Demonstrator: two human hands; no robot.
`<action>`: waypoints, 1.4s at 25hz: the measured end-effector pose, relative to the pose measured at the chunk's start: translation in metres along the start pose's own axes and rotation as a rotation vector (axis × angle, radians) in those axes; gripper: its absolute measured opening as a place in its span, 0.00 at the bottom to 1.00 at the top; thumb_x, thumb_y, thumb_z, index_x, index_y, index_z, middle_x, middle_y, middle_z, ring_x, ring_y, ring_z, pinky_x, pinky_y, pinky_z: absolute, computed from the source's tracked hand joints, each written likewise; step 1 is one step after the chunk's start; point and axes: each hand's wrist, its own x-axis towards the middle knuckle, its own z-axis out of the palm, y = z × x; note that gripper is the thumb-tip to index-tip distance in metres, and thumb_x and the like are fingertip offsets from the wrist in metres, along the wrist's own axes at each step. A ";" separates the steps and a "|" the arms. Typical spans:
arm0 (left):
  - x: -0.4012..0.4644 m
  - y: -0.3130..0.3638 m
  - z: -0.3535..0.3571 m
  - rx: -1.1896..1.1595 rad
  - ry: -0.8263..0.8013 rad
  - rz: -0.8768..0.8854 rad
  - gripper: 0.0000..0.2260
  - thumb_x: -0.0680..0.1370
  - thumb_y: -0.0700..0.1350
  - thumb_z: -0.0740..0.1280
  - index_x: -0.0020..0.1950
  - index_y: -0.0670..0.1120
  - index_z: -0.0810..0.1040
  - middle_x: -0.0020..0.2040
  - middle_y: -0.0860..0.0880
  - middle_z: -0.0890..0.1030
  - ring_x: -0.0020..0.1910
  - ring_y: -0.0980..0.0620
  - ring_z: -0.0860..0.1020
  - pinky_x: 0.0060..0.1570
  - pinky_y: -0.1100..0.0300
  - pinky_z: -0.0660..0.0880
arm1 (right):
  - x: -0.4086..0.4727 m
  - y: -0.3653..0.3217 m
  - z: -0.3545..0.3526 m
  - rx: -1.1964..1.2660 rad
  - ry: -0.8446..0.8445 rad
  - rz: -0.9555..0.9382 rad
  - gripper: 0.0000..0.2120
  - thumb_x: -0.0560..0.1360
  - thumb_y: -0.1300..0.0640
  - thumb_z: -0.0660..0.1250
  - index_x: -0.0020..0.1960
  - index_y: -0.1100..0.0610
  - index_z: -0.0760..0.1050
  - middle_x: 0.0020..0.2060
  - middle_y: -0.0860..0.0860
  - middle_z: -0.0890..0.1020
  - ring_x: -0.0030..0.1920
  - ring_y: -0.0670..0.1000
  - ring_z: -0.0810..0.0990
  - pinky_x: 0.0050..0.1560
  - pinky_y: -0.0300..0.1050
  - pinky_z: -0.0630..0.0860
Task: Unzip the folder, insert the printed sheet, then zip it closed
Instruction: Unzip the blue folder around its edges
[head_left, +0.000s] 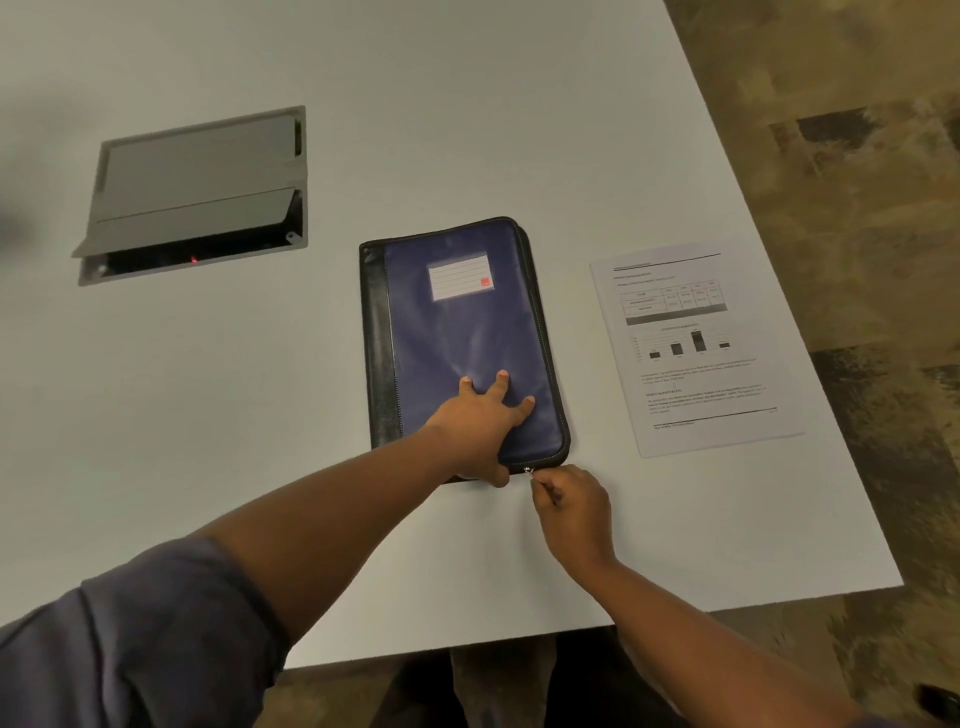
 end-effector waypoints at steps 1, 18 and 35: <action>0.000 -0.002 -0.001 -0.006 -0.005 0.011 0.49 0.70 0.60 0.75 0.82 0.58 0.48 0.83 0.44 0.45 0.77 0.26 0.52 0.67 0.39 0.71 | -0.001 -0.001 0.001 0.005 -0.016 -0.027 0.03 0.74 0.61 0.72 0.42 0.56 0.82 0.34 0.49 0.81 0.35 0.46 0.75 0.38 0.39 0.78; -0.009 -0.019 0.024 -0.053 0.111 0.022 0.43 0.73 0.65 0.70 0.81 0.59 0.51 0.83 0.50 0.45 0.80 0.35 0.49 0.65 0.39 0.72 | -0.019 -0.038 0.038 0.001 -0.153 -0.092 0.07 0.76 0.57 0.71 0.51 0.55 0.85 0.44 0.49 0.87 0.43 0.47 0.81 0.50 0.38 0.78; -0.069 0.033 0.115 -1.205 0.576 -0.761 0.11 0.74 0.56 0.73 0.38 0.50 0.83 0.34 0.55 0.84 0.35 0.56 0.82 0.43 0.57 0.80 | 0.055 -0.033 -0.010 0.326 0.018 0.646 0.20 0.67 0.53 0.80 0.53 0.53 0.74 0.47 0.51 0.82 0.43 0.51 0.82 0.38 0.40 0.78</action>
